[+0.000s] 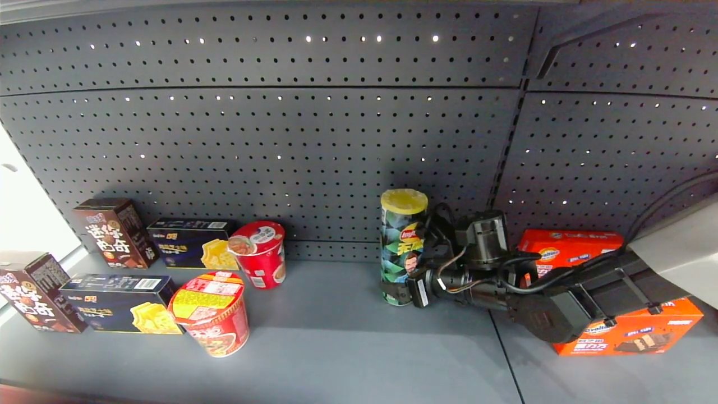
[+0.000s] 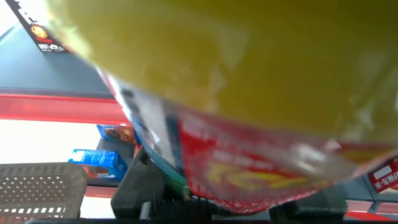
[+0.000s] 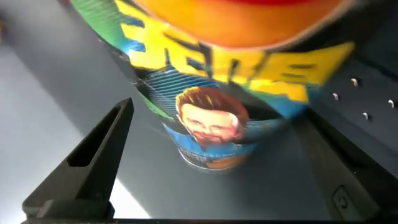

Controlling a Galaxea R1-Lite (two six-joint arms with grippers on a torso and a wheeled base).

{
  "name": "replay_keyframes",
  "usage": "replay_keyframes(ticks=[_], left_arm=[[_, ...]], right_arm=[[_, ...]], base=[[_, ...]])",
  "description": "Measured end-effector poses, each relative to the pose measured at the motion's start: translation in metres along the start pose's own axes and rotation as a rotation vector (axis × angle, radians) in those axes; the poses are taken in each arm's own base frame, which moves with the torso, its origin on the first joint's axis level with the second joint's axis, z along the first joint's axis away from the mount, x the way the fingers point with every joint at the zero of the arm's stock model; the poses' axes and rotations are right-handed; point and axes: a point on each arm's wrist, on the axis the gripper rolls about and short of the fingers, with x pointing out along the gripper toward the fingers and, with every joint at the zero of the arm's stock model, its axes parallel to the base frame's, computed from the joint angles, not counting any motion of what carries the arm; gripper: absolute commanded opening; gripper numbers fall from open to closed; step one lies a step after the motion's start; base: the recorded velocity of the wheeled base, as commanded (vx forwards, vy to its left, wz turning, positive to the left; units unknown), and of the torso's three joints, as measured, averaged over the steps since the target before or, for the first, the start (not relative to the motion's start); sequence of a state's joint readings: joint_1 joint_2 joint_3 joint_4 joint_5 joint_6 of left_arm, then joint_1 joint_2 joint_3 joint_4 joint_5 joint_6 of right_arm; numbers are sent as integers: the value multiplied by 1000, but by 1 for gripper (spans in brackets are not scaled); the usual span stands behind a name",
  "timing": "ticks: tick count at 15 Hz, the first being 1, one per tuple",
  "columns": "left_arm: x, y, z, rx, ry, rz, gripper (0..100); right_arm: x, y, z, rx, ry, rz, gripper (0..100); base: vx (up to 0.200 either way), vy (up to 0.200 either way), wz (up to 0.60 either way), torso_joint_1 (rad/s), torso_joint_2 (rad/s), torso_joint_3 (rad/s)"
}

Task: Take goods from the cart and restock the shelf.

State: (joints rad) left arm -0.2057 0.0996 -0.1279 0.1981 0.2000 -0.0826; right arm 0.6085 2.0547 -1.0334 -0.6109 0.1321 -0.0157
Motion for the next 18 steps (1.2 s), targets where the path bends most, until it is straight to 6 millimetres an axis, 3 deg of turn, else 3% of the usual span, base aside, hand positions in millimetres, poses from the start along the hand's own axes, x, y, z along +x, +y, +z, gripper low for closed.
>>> replay_keyframes(ticks=[9, 10, 15, 18], left_arm=[[0, 0, 1, -1, -3, 0, 0], [0, 0, 1, -1, -3, 0, 0], [0, 0, 0, 0, 1, 1, 0], [0, 0, 0, 0, 1, 2, 0]], right_arm=[[7, 3, -5, -5, -38, 26, 100], [7, 2, -5, -4, -45, 25, 0], [7, 7, -7, -13, -62, 33, 0], [1, 20, -9, 12, -48, 44, 0]], base=[[0, 0, 0, 0, 0, 0], [0, 0, 0, 0, 0, 0], [0, 0, 0, 0, 0, 0], [0, 0, 0, 0, 0, 0]])
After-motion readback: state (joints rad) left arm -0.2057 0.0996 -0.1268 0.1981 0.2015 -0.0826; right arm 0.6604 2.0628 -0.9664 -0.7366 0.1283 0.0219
